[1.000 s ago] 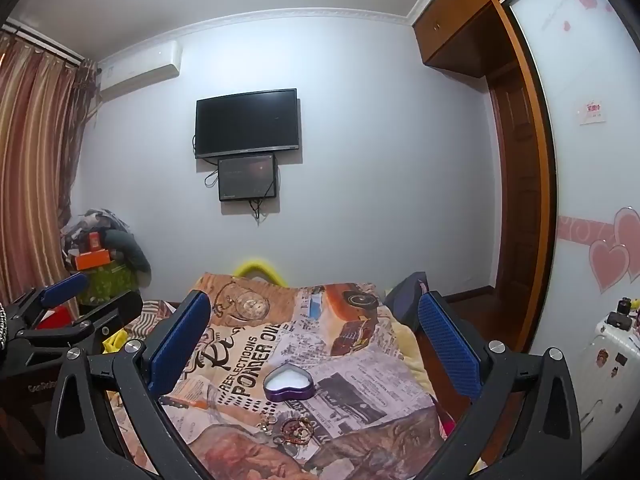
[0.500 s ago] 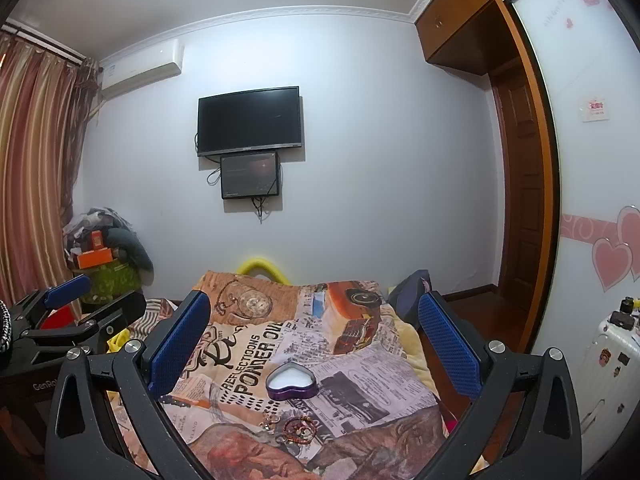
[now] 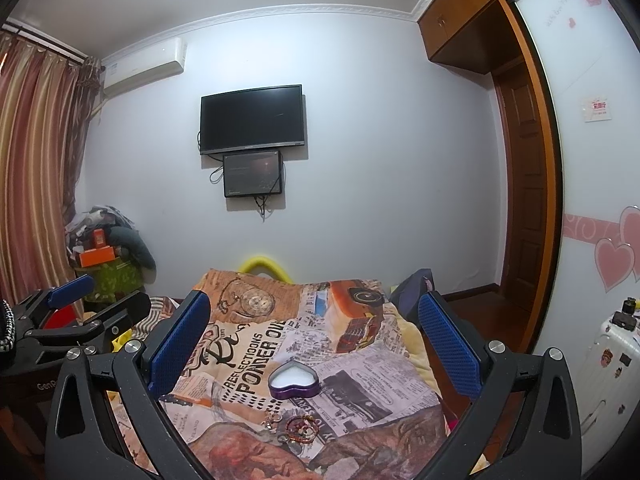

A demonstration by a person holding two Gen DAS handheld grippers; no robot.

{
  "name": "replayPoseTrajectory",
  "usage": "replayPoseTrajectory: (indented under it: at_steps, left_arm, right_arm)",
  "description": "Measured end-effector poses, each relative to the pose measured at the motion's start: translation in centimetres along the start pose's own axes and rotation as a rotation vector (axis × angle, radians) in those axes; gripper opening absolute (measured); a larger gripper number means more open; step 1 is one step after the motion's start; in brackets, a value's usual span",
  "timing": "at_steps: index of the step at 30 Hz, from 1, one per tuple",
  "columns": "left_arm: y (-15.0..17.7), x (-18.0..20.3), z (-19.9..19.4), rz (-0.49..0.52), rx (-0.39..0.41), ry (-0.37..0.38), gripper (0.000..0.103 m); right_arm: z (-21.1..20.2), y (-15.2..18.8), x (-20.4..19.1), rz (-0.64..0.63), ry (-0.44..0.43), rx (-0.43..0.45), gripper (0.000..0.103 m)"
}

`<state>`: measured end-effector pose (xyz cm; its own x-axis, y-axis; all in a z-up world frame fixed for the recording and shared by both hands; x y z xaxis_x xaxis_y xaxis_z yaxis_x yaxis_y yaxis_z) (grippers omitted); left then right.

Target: Organize jewelry

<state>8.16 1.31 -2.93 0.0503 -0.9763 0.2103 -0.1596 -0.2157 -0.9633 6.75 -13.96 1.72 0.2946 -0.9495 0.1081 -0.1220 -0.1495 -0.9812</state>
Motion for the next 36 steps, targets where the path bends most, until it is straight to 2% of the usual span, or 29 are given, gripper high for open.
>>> replayPoseTrajectory:
  at_steps: [36]
  left_arm:
    - [-0.23, -0.04, 0.45, -0.010, -0.027, -0.006, 0.103]
  right_arm:
    - [-0.18, -0.22, 0.17, 0.003, -0.005, -0.006, 0.103]
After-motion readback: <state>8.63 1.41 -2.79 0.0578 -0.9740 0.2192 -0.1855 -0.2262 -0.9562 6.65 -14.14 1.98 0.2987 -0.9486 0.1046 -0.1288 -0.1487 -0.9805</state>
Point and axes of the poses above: each gripper's, at about its wrist camera, not at the fingertips, and z roughly the way its jaws point, x to its right, y to its underside, the point moved 7 cm from there along z, roughly the way its jaws point, and after that the axes turned 10 degrees about -z, right-handed, at the moved point
